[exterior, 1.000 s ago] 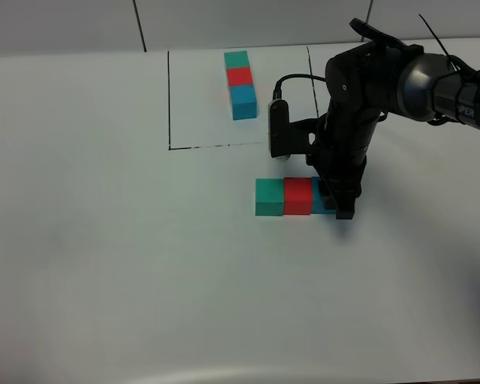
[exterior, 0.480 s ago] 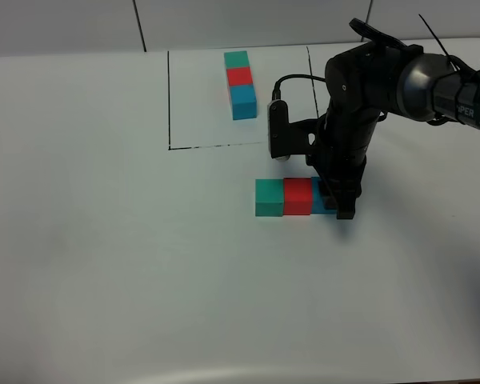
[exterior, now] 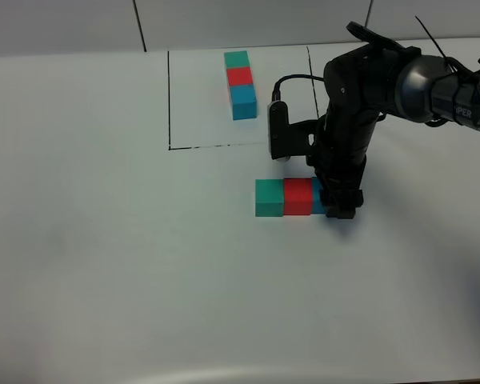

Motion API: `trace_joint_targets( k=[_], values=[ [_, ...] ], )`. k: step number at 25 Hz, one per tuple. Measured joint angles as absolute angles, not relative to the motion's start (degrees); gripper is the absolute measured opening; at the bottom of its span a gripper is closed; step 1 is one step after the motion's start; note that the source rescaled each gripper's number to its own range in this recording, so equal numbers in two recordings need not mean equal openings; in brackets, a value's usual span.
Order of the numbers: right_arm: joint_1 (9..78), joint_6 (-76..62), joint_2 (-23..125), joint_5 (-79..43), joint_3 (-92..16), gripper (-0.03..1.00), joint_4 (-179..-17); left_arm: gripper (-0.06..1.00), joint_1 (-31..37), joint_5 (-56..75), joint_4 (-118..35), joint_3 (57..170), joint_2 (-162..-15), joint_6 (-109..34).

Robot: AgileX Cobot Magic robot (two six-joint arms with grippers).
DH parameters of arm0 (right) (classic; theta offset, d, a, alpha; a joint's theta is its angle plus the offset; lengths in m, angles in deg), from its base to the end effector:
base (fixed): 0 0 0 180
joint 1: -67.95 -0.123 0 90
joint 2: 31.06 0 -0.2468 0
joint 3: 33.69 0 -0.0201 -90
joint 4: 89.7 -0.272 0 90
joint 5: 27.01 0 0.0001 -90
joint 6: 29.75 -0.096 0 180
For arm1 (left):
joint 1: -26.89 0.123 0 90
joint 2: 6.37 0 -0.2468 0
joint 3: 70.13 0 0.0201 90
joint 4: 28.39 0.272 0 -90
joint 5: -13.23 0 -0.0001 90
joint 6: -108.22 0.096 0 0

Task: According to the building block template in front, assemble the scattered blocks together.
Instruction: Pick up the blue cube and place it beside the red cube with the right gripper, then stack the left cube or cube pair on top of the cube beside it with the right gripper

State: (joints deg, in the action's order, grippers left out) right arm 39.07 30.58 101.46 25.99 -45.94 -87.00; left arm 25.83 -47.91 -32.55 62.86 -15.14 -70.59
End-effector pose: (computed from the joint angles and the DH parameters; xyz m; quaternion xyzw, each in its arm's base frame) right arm 0.3722 0.2012 0.0899 -0.7101 0.7014 -0.0348 0.0512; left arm 0.0550 -0.0071 0.2868 0.0184 0.8515 -0.0357 0.5228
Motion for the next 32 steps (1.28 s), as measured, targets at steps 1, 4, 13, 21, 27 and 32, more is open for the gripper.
trace_joint_targets(
  k=[1, 4, 13, 21, 27, 32],
  values=[
    [39.07, 29.29, 100.97, 25.99, -45.94, 0.59, -86.33, 0.3, 25.83, -47.91, -32.55, 62.86, -15.14, -70.59],
    [39.07, 22.81, 98.49, 25.92, -45.85, 0.7, -83.4, 0.3, 25.83, -47.91, -32.55, 62.86, -15.14, -70.59],
    [43.94, -4.49, 79.98, 12.54, -27.4, 0.74, -75.35, 0.3, 25.83, -47.91, -32.55, 62.86, -15.14, -70.59],
    [46.35, -24.38, 58.34, 3.84, -5.71, 0.74, -70.45, 0.3, 25.83, -47.91, -32.55, 62.86, -15.14, -70.59],
    [45.77, -20.63, 56.6, 7.99, -5.7, 0.74, -66.73, 0.3, 25.83, -47.91, -32.55, 62.86, -15.14, -70.59],
    [41.69, -1.83, 64.57, 13.1, -14.12, 0.74, -71.92, 0.3, 25.83, -47.91, -32.55, 62.86, -15.14, -70.59]
  ],
)
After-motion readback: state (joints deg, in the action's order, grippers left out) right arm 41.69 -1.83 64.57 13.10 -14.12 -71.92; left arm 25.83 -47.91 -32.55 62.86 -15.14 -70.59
